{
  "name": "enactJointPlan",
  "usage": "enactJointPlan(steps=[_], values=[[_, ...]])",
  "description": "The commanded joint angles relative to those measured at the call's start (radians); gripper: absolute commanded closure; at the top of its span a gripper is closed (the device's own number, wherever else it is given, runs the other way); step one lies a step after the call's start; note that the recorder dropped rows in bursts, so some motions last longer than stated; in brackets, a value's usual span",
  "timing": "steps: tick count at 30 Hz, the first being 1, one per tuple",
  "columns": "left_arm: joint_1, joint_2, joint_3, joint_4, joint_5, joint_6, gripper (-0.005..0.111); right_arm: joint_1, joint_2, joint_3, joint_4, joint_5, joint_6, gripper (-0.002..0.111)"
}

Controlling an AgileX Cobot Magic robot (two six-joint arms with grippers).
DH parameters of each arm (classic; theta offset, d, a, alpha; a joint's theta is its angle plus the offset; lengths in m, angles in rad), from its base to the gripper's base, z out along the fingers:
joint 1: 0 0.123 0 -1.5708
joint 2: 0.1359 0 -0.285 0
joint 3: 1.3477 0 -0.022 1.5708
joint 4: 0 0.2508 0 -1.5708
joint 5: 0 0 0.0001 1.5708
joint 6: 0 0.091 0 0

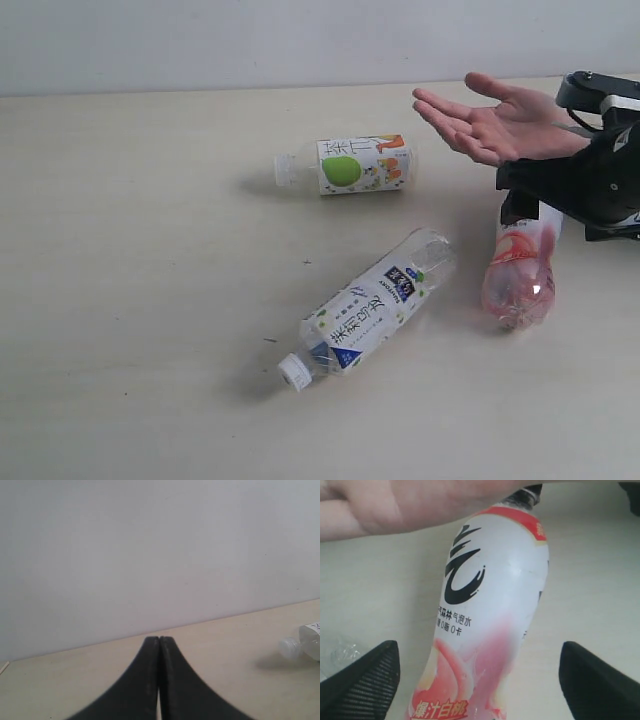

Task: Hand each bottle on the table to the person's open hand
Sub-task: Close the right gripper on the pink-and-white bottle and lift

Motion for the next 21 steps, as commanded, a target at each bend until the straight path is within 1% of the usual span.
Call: enactJointPlan(steps=[1, 12, 21], values=[[0.003, -0.006, 0.002, 0.002, -0.004, 0.0, 0.107, -0.004, 0.0, -0.007, -0.009, -0.024, 0.037, 0.026], [0.003, -0.006, 0.002, 0.002, -0.004, 0.0, 0.107, -0.004, 0.009, -0.007, -0.009, -0.074, 0.106, 0.026], [0.003, -0.006, 0.002, 0.002, -0.004, 0.0, 0.107, -0.004, 0.093, -0.007, -0.009, -0.139, 0.125, 0.026]])
